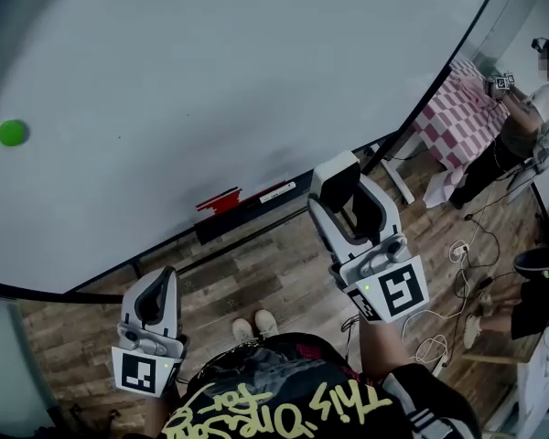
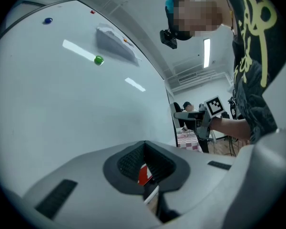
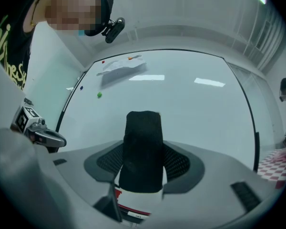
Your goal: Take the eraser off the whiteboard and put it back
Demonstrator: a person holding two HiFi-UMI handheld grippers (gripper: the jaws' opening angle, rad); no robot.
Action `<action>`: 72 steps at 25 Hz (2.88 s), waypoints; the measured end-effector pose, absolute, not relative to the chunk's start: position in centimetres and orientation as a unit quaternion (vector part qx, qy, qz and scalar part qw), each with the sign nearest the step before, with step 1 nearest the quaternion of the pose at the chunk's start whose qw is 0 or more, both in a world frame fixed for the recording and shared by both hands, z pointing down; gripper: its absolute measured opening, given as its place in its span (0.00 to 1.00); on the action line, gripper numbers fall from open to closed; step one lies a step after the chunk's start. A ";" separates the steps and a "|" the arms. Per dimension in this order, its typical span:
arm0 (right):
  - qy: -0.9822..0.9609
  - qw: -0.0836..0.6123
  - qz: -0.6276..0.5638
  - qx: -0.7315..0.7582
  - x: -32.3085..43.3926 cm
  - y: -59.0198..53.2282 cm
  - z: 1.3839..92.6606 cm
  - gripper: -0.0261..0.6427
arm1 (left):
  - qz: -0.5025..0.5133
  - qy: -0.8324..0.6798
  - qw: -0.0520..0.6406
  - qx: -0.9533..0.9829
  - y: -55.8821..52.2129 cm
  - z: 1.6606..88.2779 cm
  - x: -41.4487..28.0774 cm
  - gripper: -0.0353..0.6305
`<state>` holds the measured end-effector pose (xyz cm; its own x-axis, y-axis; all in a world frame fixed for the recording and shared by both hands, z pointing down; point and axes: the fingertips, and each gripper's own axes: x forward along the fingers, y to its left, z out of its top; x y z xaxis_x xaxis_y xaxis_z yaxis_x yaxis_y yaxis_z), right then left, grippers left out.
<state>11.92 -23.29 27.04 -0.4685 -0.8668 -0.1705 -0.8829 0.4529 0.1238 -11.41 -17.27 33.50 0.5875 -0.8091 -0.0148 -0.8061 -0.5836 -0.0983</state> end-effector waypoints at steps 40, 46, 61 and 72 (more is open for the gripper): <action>0.879 0.052 0.112 -0.460 5.1 -30.6 24.4 0.40 | -0.023 0.606 0.040 -0.794 -11.5 34.0 -20.8 0.06; 0.877 0.051 0.110 -0.465 5.1 -31.8 24.3 0.40 | -0.023 0.612 0.043 -0.790 -11.4 34.0 -21.0 0.06; 0.871 0.041 0.116 -0.476 4.9 -33.4 24.8 0.40 | -0.025 0.632 0.041 -0.773 -10.6 34.0 -21.8 0.06; 0.866 0.042 0.124 -0.483 4.5 -33.4 24.9 0.40 | -0.022 0.632 0.044 -0.773 -10.9 34.0 -21.9 0.06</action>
